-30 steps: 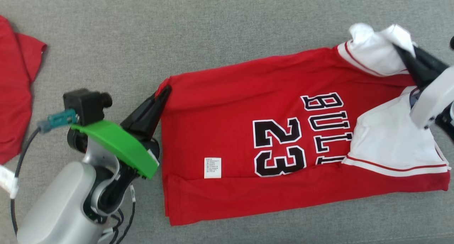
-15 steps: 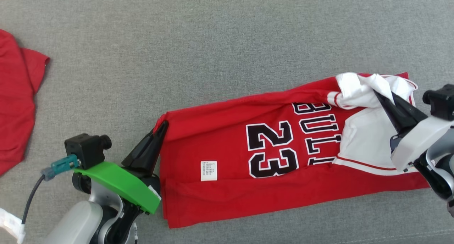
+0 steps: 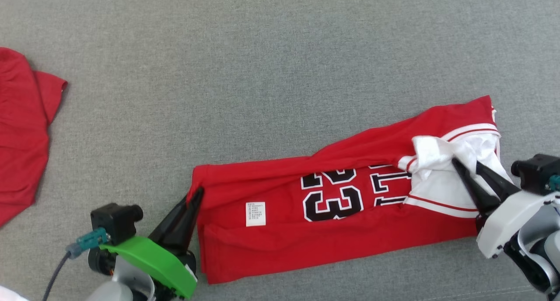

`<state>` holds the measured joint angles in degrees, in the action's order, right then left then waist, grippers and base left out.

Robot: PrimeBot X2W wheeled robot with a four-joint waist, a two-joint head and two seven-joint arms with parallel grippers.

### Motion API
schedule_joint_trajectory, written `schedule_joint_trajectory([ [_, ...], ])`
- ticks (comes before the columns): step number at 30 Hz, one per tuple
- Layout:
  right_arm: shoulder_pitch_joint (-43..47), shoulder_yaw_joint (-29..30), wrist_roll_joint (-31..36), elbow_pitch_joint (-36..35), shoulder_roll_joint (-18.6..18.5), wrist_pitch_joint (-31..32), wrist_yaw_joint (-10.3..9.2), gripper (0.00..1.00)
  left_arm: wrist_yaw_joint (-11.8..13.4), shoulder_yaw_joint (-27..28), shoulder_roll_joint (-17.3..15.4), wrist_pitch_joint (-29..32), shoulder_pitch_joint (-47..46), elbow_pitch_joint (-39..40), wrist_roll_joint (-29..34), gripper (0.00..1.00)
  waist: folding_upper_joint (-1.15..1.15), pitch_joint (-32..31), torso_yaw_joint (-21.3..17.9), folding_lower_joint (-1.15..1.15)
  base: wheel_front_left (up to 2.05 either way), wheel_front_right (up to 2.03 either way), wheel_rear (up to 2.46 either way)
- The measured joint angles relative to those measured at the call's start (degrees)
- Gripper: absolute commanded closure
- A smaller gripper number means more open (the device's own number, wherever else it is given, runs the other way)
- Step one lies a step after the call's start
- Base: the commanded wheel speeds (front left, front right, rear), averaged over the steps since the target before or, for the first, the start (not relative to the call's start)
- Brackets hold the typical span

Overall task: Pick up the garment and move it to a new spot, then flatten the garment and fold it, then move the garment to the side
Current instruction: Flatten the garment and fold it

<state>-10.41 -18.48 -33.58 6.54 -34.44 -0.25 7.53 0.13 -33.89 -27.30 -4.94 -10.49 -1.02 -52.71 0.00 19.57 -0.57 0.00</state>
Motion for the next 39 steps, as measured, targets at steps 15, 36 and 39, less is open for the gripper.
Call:
schedule_joint_trajectory([
  [15, 7.09, 16.34, 0.97, -0.68, 3.37, 5.67, -0.05, 0.00, 9.92, 13.43, 4.99, -9.92, 9.12, 0.55, 9.13, 0.00, 0.00, -2.90, -1.40, 0.00, 0.00, 0.00, 0.00],
  [36, -3.11, 17.34, 17.17, 15.49, 12.17, 19.90, 0.10, 0.00, -2.50, 27.96, 24.29, -10.20, 17.24, 3.35, 37.47, 0.00, 0.00, -3.64, 3.03, 0.00, 0.00, 0.00, 0.00],
  [39, -2.41, 18.47, 18.13, 16.27, 11.85, 20.56, 0.10, 0.00, -2.12, 27.43, 24.34, -10.20, 18.03, 3.13, 36.37, 0.00, 0.00, -4.44, 3.31, 0.00, 0.00, 0.00, 0.00],
])
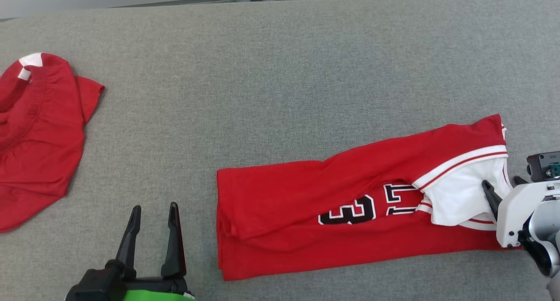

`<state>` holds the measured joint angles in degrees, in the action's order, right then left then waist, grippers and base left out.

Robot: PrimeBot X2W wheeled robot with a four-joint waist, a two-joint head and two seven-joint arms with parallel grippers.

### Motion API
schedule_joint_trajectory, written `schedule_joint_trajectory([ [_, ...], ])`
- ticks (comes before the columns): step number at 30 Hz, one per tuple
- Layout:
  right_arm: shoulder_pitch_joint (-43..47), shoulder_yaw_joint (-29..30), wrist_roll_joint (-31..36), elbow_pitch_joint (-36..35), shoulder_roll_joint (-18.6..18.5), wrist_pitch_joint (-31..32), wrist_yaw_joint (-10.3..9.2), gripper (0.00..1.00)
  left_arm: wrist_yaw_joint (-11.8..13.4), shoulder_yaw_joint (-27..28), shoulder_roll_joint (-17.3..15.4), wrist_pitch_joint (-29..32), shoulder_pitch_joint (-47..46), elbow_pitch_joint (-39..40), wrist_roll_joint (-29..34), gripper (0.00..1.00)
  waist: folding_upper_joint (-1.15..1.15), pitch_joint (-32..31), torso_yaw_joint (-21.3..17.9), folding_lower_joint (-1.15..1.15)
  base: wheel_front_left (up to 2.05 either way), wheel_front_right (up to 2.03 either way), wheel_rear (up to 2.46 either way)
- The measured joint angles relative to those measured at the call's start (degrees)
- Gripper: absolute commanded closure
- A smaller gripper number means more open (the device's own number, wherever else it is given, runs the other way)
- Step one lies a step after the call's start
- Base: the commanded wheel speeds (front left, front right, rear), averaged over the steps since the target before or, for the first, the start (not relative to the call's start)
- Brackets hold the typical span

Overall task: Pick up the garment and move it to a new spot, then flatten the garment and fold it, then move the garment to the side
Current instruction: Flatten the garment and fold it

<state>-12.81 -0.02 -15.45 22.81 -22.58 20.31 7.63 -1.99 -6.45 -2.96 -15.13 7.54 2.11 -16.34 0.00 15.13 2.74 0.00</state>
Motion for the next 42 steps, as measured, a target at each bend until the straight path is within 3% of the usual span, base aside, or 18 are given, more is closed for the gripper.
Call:
schedule_joint_trajectory([
  [8, 2.02, 1.53, 0.79, 0.46, 1.08, 0.62, -0.10, 0.00, 0.55, -0.83, 0.03, 0.00, 1.31, -0.36, -0.94, 0.00, 0.00, -2.03, 0.30, 0.00, 0.00, 0.00, 0.00],
  [13, 0.77, -0.60, -3.61, 1.60, 1.80, 0.67, -0.46, 0.00, 0.41, -0.93, 0.03, 0.00, 1.14, -0.51, -1.08, 0.00, 0.00, -1.53, 0.34, 0.00, 0.00, 0.00, 0.00],
  [14, 0.42, -1.43, -5.34, 1.89, 1.79, 0.40, -0.55, 0.29, 0.24, -0.93, 0.04, 0.00, 1.08, -0.59, -1.08, 0.00, 0.00, -1.42, 0.39, 0.00, 0.00, 0.00, 0.00],
  [15, -0.05, -2.21, -7.20, 2.11, 1.78, 0.15, -0.59, 0.68, 0.21, -0.87, 0.04, 0.00, 1.06, -0.67, -1.08, 0.00, 0.00, -1.34, 0.43, 0.00, 0.00, 0.00, 0.00],
  [16, -0.47, -2.80, -9.11, 2.41, 1.72, -0.01, -0.60, 1.00, 0.18, -0.80, 0.05, 0.00, 1.05, -0.74, -1.09, 0.00, 0.00, -1.30, 0.47, 0.00, 0.00, 0.00, 0.00],
  [19, -1.57, -2.90, -18.26, 3.36, 2.79, -1.08, -0.49, 1.00, -0.11, -0.56, 0.05, 0.00, 1.13, -1.41, -1.09, 0.00, 0.00, -1.60, 0.48, 0.00, 0.00, 0.00, 0.00],
  [23, -0.77, -2.22, -25.73, 3.93, 0.75, -2.09, -0.09, 1.00, -0.49, -0.86, 0.07, 0.00, 1.29, -2.43, -1.45, 0.00, 0.00, -2.68, 0.91, 0.00, 0.00, 0.00, 0.00],
  [25, 0.69, 0.14, -28.22, 4.74, -1.38, -2.89, 0.00, 1.00, -0.46, -1.08, 0.08, 0.00, 1.37, -2.75, -1.70, 0.00, 0.00, -3.49, 1.24, 0.00, 0.00, 0.00, 0.00],
  [31, 8.66, 9.75, -30.70, 6.77, -13.08, -5.43, -0.14, 1.00, 0.44, -2.40, 0.13, 0.00, 2.49, -3.33, -2.91, 0.00, 0.00, -6.35, 3.16, 0.00, 0.00, 0.00, 0.00],
  [36, 9.56, 9.48, -30.23, -2.38, -17.38, -5.93, -0.14, 1.00, 1.05, -2.54, 0.11, 0.00, 3.60, -3.08, -4.03, 0.00, 0.00, -7.92, 4.33, 0.00, 0.00, 0.00, 0.00],
  [42, 9.60, -2.47, -30.25, -18.48, -14.23, -1.58, -0.14, 1.00, 1.23, -3.35, 0.13, 0.00, 3.70, -3.26, -4.26, 0.00, 0.00, -7.80, 4.08, 0.00, 0.00, 0.00, 0.00],
])
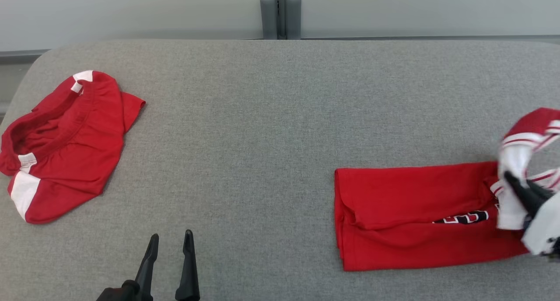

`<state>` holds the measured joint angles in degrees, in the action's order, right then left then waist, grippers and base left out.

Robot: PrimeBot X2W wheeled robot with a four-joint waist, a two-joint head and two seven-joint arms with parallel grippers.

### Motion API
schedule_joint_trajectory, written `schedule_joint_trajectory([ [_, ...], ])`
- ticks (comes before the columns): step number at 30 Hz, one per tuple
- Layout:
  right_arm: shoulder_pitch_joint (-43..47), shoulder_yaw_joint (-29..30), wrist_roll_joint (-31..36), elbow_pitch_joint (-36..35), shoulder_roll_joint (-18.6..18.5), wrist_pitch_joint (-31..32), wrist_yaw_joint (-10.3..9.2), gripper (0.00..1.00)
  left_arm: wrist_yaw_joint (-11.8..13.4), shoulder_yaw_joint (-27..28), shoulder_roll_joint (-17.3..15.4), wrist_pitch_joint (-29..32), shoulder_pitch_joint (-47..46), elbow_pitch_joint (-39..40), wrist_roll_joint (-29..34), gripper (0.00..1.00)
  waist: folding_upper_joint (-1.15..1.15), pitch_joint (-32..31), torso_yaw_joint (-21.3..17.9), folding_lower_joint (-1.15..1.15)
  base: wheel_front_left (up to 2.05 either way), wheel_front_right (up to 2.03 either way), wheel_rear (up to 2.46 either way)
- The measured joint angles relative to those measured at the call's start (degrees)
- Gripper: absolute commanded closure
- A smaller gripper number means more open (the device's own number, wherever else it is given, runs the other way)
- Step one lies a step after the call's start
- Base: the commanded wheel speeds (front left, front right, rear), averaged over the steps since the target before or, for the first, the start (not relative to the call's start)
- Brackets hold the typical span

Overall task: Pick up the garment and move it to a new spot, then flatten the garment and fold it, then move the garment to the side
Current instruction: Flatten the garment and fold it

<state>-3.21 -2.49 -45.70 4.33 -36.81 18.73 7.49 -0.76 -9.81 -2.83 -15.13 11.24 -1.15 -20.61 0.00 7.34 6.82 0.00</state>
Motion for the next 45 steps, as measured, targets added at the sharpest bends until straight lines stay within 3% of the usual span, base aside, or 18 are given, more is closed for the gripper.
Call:
schedule_joint_trajectory([
  [3, -0.01, -7.01, 1.10, -4.24, 3.70, 1.83, 0.00, 1.00, 0.01, -0.37, -0.01, 0.00, -0.24, -0.14, -0.01, 0.00, 0.00, 0.52, 0.10, 0.00, 0.00, 0.00, 0.00],
  [7, 0.04, -13.56, 3.66, -4.00, 9.56, 2.53, 0.00, 1.00, 0.01, -0.79, 0.00, 0.00, -1.10, -0.66, -0.05, 0.00, 0.00, 0.91, 0.74, 0.00, 0.00, 0.00, 0.00],
  [16, -1.67, -16.07, 10.85, 3.45, 21.28, -0.09, -0.01, 0.98, 0.29, -1.10, -0.01, 0.00, -1.17, -1.88, -0.34, 0.00, 0.00, 1.37, 1.63, 0.00, 0.00, 0.00, 0.00],
  [21, -2.69, -14.84, 13.95, 6.28, 25.88, -1.77, -0.01, 0.73, 0.88, -0.97, -0.01, 0.00, -1.24, -1.65, -1.21, 0.00, 0.00, 1.18, 1.48, 0.00, 0.00, 0.00, 0.00],
  [22, -2.99, -15.00, 14.45, 6.51, 26.55, -1.89, -0.01, 0.59, 1.03, -1.02, -0.01, 0.00, -1.30, -1.59, -1.34, 0.00, 0.00, 1.17, 1.43, 0.00, 0.00, 0.00, 0.00],
  [23, -3.30, -15.27, 14.82, 6.56, 27.54, -2.33, -0.01, 0.07, 1.03, -1.16, -0.02, 0.00, -1.31, -1.60, -1.37, 0.00, 0.00, 1.13, 1.34, 0.00, 0.00, 0.00, 0.00],
  [24, -3.53, -15.29, 15.12, 6.55, 28.87, -3.07, -0.01, 0.00, 1.04, -1.29, -0.01, 0.00, -1.31, -1.62, -1.37, 0.00, 0.00, 1.06, 1.24, 0.00, 0.00, 0.00, 0.00],
  [28, -4.31, -17.97, 13.14, 4.58, 32.42, -4.31, -0.01, 0.00, 1.22, -1.23, -0.01, 0.00, -1.30, -1.49, -1.35, 0.00, 0.00, 0.91, 0.63, 0.00, 0.00, 0.00, 0.00],
  [32, -4.76, -21.51, 10.22, 1.49, 33.49, -5.99, -0.01, 0.00, 1.20, -0.64, -0.01, -0.01, -1.22, -1.52, -0.69, 0.00, 0.00, 0.93, -0.40, 0.00, 0.00, 0.00, 0.00],
  [36, -5.13, -21.31, 15.78, -0.86, 31.42, -11.35, 0.02, 0.00, 0.73, 0.16, -0.01, 0.00, -1.06, -1.65, -0.04, 0.00, 0.00, 0.46, -1.72, 0.00, 0.00, 0.00, 0.00],
  [42, -0.03, -13.32, 23.18, -0.85, 25.62, -22.21, 0.01, 0.00, 0.42, 1.51, -0.01, 0.00, -0.23, -1.62, 0.20, 0.00, 0.00, -1.55, -3.25, 0.00, 0.00, 0.00, 0.00],
  [45, 2.59, -6.71, 26.74, 3.28, 23.06, -28.62, 0.01, 0.00, 0.11, 2.23, -0.01, 0.00, 0.81, -1.63, 0.63, 0.00, 0.00, -2.68, -4.38, 0.00, 0.00, 0.00, 0.00],
])
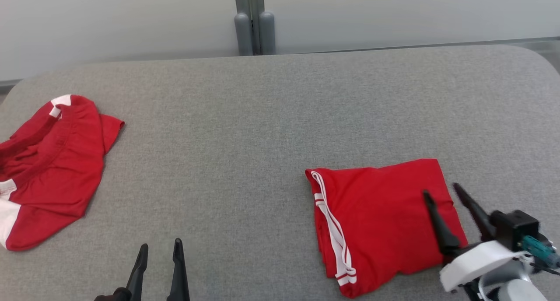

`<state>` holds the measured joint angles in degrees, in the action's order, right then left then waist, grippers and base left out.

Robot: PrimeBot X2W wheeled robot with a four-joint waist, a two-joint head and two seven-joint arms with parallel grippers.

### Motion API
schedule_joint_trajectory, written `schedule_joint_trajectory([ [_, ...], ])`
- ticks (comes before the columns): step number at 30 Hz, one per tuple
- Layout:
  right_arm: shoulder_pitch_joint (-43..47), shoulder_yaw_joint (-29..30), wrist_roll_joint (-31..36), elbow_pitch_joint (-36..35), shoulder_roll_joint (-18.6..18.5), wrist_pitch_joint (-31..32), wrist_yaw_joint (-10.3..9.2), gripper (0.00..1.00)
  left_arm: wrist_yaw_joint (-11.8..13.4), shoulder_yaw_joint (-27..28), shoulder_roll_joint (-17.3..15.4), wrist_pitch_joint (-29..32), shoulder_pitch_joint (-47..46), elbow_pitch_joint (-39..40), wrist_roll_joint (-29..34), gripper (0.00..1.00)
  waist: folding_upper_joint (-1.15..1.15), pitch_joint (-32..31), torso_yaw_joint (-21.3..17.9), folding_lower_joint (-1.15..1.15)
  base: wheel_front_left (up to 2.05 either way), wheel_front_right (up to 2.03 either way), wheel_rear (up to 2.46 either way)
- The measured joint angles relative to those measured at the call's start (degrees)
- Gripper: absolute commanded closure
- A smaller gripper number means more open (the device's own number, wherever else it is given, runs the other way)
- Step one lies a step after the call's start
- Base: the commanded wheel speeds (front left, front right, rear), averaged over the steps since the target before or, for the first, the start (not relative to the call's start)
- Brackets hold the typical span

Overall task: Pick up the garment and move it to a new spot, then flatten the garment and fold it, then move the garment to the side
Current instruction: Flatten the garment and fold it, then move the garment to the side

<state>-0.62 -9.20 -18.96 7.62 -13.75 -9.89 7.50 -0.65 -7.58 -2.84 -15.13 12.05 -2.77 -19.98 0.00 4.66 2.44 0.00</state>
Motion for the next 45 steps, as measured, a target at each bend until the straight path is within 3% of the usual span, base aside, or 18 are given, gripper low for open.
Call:
schedule_joint_trajectory([
  [6, 2.74, 10.04, 8.73, 8.94, -1.40, -4.93, 0.02, 0.00, -0.86, 1.72, 0.01, 0.00, 0.63, 0.27, 1.94, 0.00, 0.00, -2.35, -1.54, 0.00, 0.00, 0.00, 0.00],
  [12, 5.71, 16.17, 13.00, 6.11, 1.11, -5.11, 0.00, 0.00, -1.82, 4.78, 0.00, 0.00, 1.69, 1.74, 4.17, 0.00, 0.00, -4.27, -2.24, 0.00, 0.00, 0.00, 0.00],
  [27, 7.79, 12.66, 10.85, 3.81, 1.58, -5.14, 0.00, 0.00, -2.37, 5.67, 0.00, 0.00, 3.40, 1.99, 5.67, 0.00, 0.00, -4.72, -1.33, 0.00, 0.00, 0.00, 0.00],
  [29, 6.09, 9.82, 9.33, 3.32, -0.12, -5.15, 0.07, 0.00, -2.35, 5.65, 0.00, 0.00, 3.14, 2.27, 5.61, 0.00, 0.00, -4.09, -1.14, 0.00, 0.00, 0.00, 0.00],
  [32, 1.93, 6.24, 4.72, 8.04, -3.15, -4.58, -0.01, 0.00, -2.31, 4.77, -0.01, 0.00, 1.76, 2.38, 5.39, 0.00, 0.00, -2.53, -0.88, 0.00, 0.00, 0.00, 0.00],
  [38, -7.71, -3.19, -4.56, 16.44, -8.15, 8.89, 0.02, 0.00, -2.14, 2.77, 0.01, 0.00, -0.66, 1.58, 4.71, 0.00, 0.00, 1.25, 0.10, 0.00, 0.00, 0.00, 0.00],
  [45, -12.29, -7.22, -13.46, 22.57, -8.73, 17.81, -0.04, 0.00, -1.60, 1.57, 0.00, 0.00, -1.03, 1.10, 3.85, 0.00, 0.00, 3.12, 2.98, 0.00, 0.00, 0.00, 0.00],
])
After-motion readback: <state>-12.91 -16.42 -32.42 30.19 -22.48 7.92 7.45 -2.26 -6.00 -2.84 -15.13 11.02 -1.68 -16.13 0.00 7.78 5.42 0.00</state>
